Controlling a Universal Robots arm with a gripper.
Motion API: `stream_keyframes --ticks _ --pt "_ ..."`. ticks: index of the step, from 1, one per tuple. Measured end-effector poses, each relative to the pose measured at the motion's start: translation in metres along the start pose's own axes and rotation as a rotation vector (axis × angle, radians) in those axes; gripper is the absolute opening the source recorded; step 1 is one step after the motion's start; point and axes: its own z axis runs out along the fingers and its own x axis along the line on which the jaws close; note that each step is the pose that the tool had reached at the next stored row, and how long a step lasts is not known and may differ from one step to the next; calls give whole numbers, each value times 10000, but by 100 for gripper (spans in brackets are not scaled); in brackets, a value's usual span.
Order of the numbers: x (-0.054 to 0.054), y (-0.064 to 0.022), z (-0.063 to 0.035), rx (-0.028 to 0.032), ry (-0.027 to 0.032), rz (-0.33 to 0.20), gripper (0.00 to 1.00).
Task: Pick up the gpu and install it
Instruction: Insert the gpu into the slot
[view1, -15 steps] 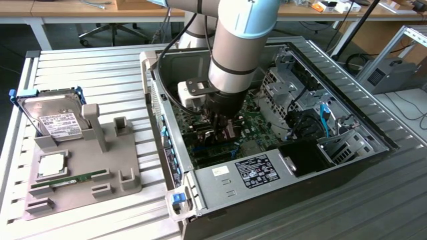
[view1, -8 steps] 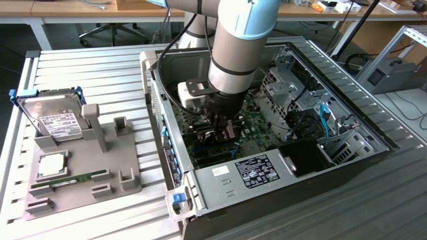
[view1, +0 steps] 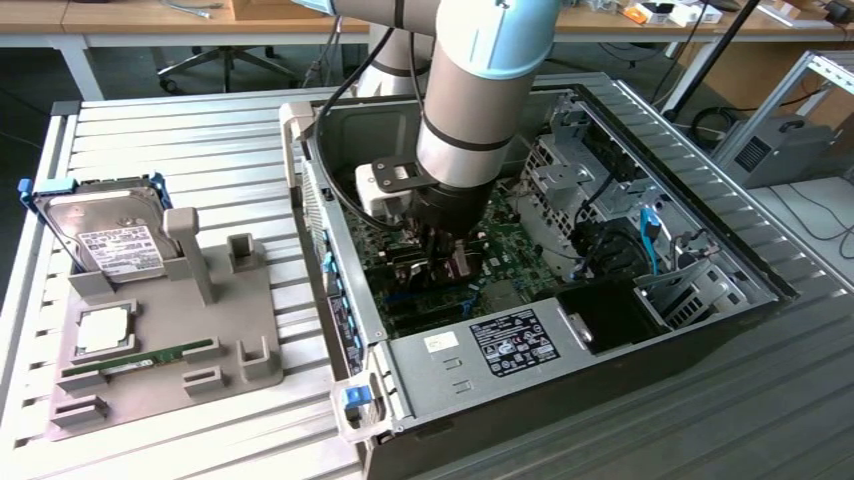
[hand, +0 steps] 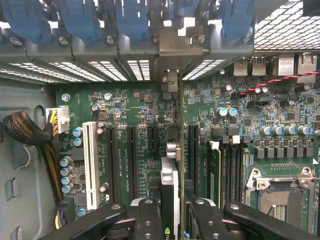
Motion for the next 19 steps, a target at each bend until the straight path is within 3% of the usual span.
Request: stream_keyframes --ticks 15,16,19 --pt "0 0 0 0 -1 0 27" --pt "0 0 1 1 -4 1 29" --pt "0 0 0 0 0 0 47"
